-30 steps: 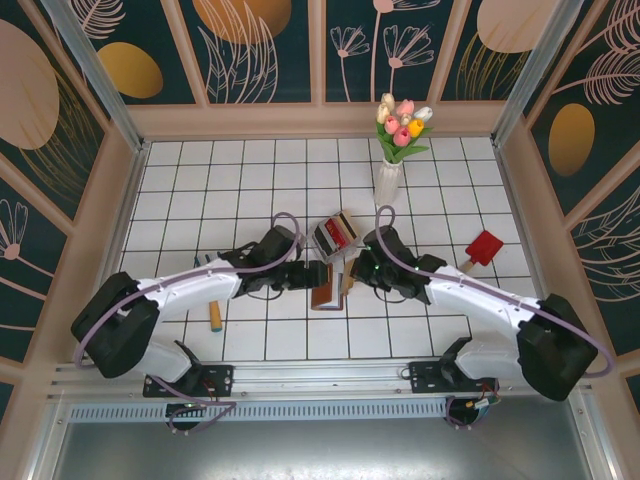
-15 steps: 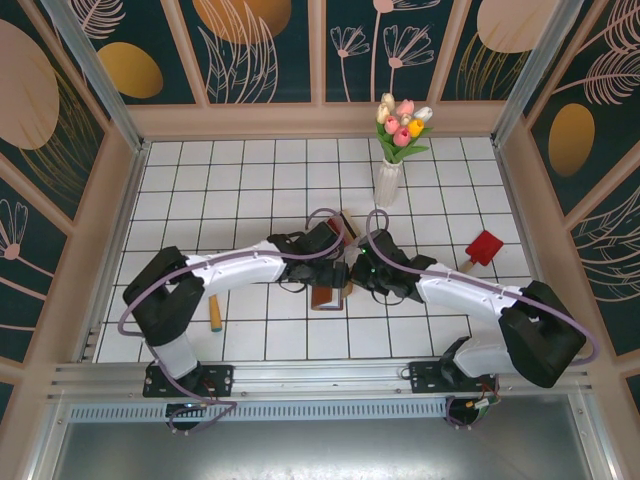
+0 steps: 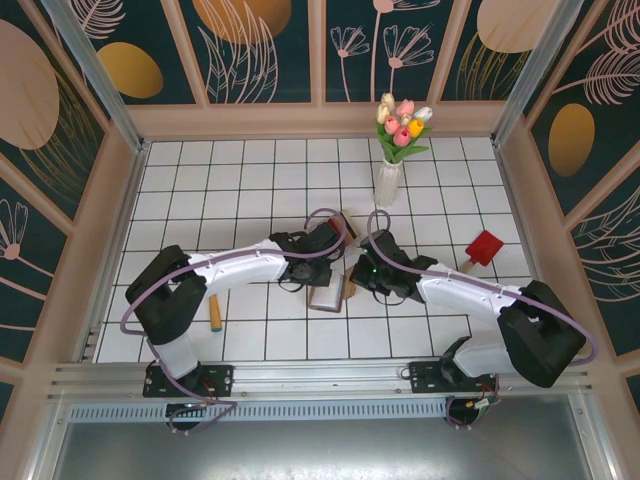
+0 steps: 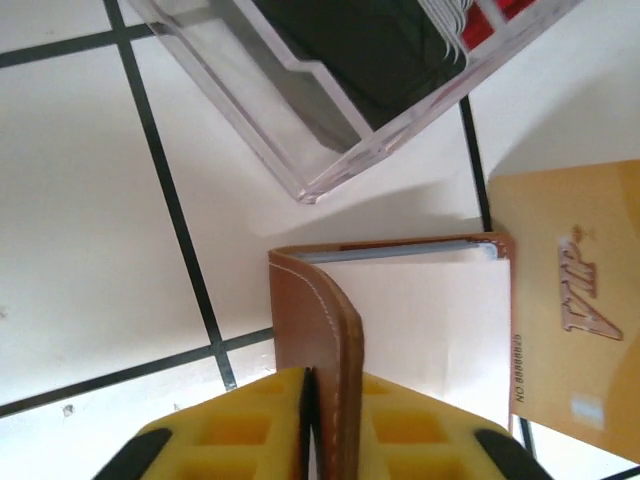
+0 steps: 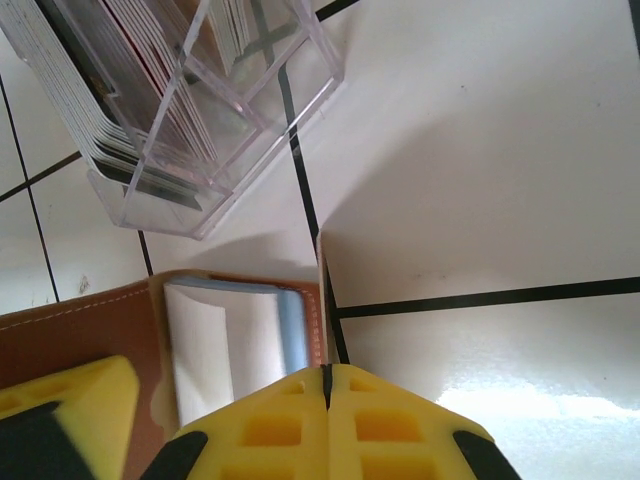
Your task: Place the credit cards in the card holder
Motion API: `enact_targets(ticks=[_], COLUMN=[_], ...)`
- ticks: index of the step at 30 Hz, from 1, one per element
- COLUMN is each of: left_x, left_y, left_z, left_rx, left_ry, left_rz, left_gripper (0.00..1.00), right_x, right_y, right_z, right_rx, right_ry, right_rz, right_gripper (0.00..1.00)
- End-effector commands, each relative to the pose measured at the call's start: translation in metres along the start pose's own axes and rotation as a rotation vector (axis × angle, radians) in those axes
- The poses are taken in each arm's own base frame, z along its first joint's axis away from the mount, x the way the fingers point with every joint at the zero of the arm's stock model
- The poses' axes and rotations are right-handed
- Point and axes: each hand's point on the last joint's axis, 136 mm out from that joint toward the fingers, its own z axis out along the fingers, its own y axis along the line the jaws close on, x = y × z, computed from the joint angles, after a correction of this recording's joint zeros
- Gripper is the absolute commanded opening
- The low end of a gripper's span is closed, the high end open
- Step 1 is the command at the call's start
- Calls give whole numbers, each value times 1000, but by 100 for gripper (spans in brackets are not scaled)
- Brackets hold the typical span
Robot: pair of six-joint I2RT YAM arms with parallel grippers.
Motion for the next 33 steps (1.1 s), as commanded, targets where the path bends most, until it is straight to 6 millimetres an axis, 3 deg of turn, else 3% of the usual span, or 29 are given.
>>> enact_targets(ticks=[1, 15, 33], left_x=[-6, -21, 0], left_y=[-14, -21, -4], left_z=[-16, -15, 0], left_rx=[91, 278, 250], left_ry=[-47, -96, -63], left_rz=[-27, -226, -261], left_gripper=[5, 0, 0], right_x=[-6, -22, -5], right_y=[-1, -9, -25], right_z=[-5, -40, -10], right_rx=[-1, 13, 97], right_ry=[-28, -142, -49], right_rz=[-14, 31, -28], right_gripper=[0, 0, 0])
